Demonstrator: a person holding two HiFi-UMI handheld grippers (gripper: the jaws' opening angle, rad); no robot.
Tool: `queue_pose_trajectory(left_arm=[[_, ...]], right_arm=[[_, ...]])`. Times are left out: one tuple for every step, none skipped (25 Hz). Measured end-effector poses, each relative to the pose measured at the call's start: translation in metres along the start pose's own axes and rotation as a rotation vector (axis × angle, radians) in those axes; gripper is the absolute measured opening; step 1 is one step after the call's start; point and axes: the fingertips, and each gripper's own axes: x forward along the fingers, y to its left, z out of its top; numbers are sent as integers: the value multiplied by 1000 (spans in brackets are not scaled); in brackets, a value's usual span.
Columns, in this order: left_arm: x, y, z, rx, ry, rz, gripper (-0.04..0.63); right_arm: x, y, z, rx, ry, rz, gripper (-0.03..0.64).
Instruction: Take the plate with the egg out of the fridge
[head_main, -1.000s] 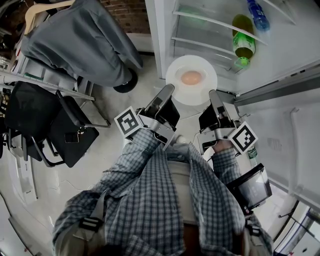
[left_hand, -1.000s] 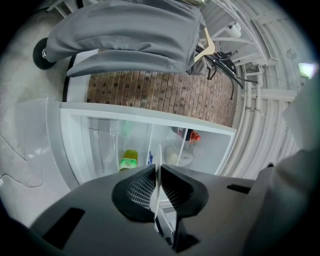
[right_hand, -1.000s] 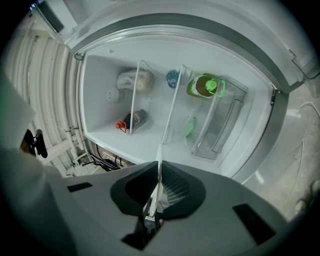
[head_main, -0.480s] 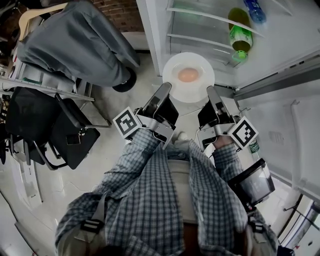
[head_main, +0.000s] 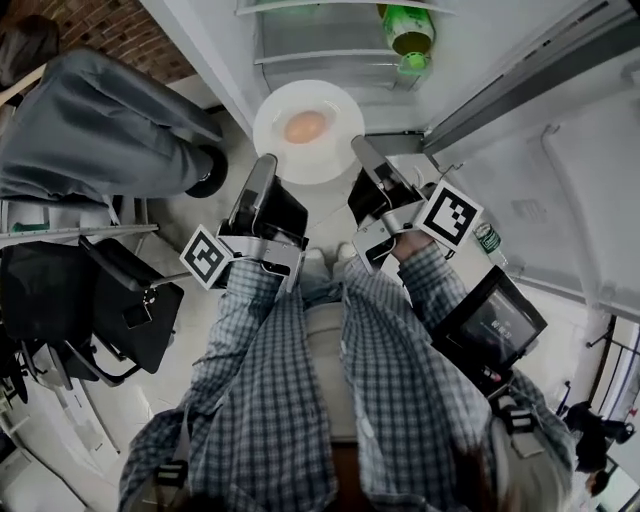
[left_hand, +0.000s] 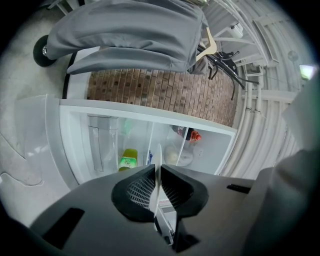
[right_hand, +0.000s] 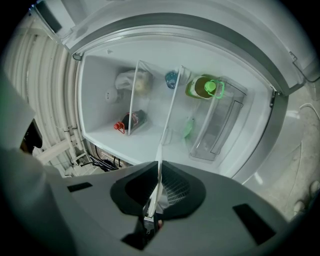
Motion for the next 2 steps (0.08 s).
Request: queue_pose_trajectory(left_arm=[[0,0,1,3,-3,-1,34],[1,0,1,7,-5,-1,34]], right_arm=[[1,0,0,3,2,1,28],[2,-1,1,6,4,1,28]])
